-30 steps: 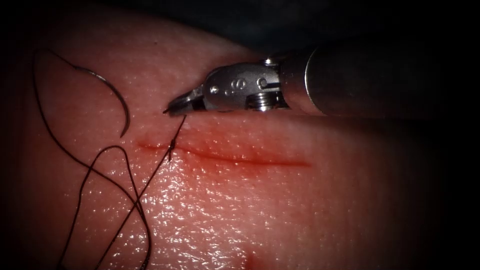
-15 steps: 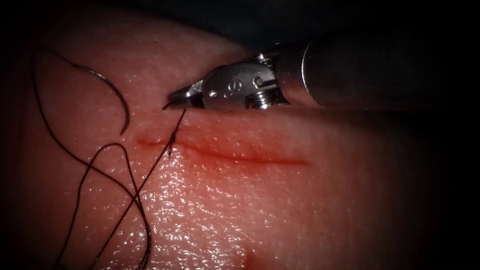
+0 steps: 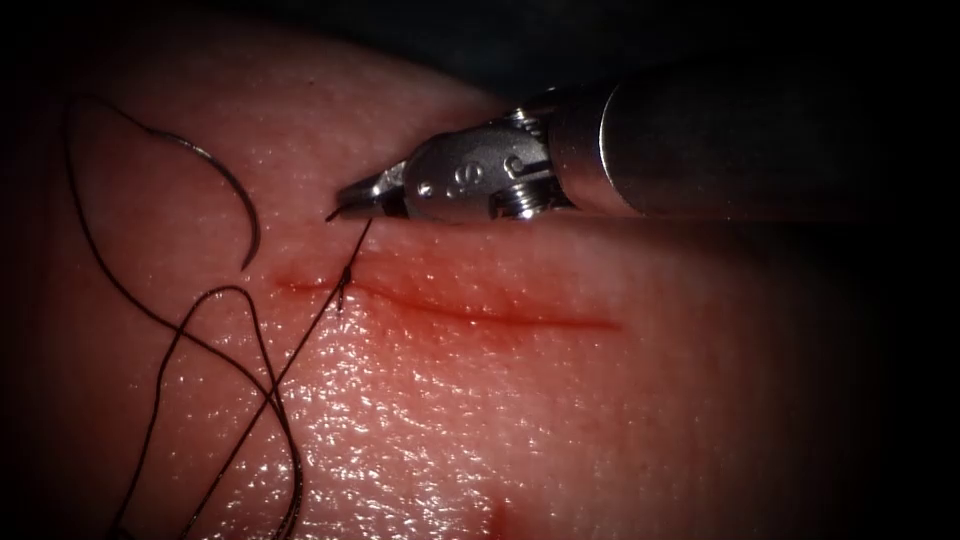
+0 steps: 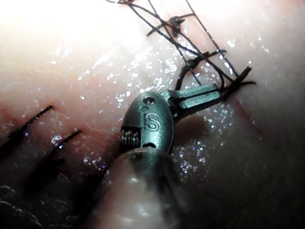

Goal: Wound Closure
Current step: Move the right arm up and the left tool down to tension the knot, then with the left hand, loop the suture counter clockwise around the right tool.

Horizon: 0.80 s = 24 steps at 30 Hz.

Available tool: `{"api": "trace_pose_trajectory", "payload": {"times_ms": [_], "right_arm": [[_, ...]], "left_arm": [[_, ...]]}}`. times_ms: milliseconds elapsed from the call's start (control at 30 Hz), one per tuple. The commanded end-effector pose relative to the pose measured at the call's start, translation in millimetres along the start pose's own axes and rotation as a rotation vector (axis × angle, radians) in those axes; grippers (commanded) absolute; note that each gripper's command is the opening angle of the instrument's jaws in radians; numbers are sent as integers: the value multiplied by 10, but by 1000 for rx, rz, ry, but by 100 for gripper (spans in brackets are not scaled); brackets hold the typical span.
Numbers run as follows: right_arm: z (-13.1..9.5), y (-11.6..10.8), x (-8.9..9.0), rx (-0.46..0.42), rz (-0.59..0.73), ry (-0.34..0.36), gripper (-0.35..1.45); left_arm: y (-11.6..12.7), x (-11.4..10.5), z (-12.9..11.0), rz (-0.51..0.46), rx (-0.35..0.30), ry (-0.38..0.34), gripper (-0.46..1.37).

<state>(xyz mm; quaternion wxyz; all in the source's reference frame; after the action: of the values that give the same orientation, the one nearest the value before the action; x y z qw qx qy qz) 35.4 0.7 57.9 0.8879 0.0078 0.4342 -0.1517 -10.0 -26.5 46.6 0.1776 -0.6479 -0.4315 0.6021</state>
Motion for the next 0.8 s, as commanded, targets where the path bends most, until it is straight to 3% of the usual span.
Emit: {"api": "trace_pose_trajectory", "payload": {"times_ms": [33, 433, 467, 500, 533, 567, 600, 800], "right_arm": [[-1, 0, 0, -7, 1, 2, -35], [-1, 5, 2, 17, 52, 60, -35], [-2, 5, 2, 5, 72, 72, -23], [-2, 6, 2, -6, 80, 95, 12], [-3, 6, 1, -8, 87, 115, 20], [-3, 6, 2, -21, 89, 145, 85], [-4, 7, 2, -30, 97, 156, 107], [-9, 6, 4, -33, 118, 177, 118]], "left_arm": [[0, 1, 0, 6, -7, 1, -35], [-2, 15, 5, 34, -2, 10, -35], [-2, 17, 5, 37, 2, 12, -35], [-3, 20, 6, 40, 5, 15, -35], [-4, 20, 6, 45, 6, 16, -35], [-5, 25, 6, 46, 7, 19, -35], [-7, 29, 6, 47, 10, 22, -35], [-25, 65, 4, 80, 98, 67, -35]]}}
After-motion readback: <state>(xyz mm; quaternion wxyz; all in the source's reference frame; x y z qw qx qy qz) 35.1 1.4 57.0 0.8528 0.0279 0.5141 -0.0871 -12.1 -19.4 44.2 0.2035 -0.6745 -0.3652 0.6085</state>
